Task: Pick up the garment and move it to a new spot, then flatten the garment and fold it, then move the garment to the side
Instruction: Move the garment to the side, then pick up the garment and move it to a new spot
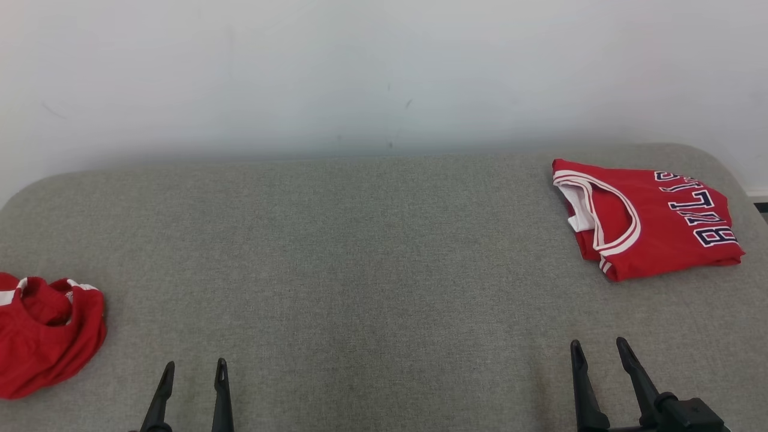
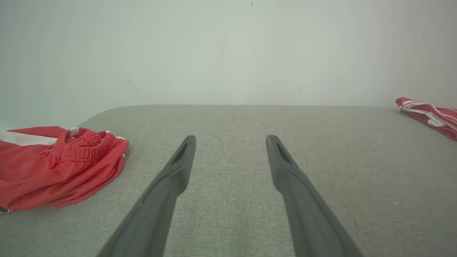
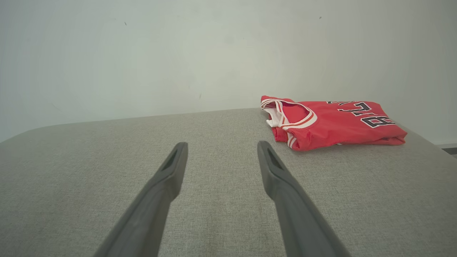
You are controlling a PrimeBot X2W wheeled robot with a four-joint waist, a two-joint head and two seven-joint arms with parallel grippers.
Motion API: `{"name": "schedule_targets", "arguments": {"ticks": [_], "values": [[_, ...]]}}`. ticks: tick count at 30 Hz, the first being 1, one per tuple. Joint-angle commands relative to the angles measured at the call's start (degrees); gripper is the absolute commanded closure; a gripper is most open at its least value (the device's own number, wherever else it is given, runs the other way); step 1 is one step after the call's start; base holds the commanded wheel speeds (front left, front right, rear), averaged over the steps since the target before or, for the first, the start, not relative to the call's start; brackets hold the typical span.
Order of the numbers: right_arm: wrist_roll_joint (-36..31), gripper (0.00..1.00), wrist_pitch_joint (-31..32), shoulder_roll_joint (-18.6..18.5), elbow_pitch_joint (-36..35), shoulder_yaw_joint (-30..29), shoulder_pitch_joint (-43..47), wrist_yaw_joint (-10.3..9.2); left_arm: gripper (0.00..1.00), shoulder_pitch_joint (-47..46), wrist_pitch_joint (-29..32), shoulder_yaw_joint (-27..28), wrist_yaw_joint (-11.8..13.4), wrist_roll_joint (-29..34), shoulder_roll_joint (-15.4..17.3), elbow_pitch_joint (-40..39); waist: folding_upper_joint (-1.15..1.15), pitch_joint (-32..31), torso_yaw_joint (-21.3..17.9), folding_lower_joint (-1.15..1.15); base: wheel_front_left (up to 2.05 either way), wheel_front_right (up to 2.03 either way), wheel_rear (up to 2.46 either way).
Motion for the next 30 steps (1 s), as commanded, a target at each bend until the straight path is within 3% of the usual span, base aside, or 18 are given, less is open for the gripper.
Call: {"name": "schedule_targets", "arguments": {"ticks": [1, 30], "values": [[0.24, 0.0, -0.22, 0.09, 0.03, 0.06, 0.58, -0.1, 0.0, 0.4, -0.21, 0.16, -0.32, 0.36, 0.02, 0.13, 0.0, -0.08, 0.02, 0.0, 0.0, 0.0, 0.0], [0.1, 0.0, -0.22, 0.1, 0.48, -0.17, 0.62, -0.1, 0.0, 0.27, -0.21, 0.5, 0.08, -0.61, 0.02, 0.37, 0.0, 0.04, 0.01, 0.0, 0.0, 0.0, 0.0]]}}
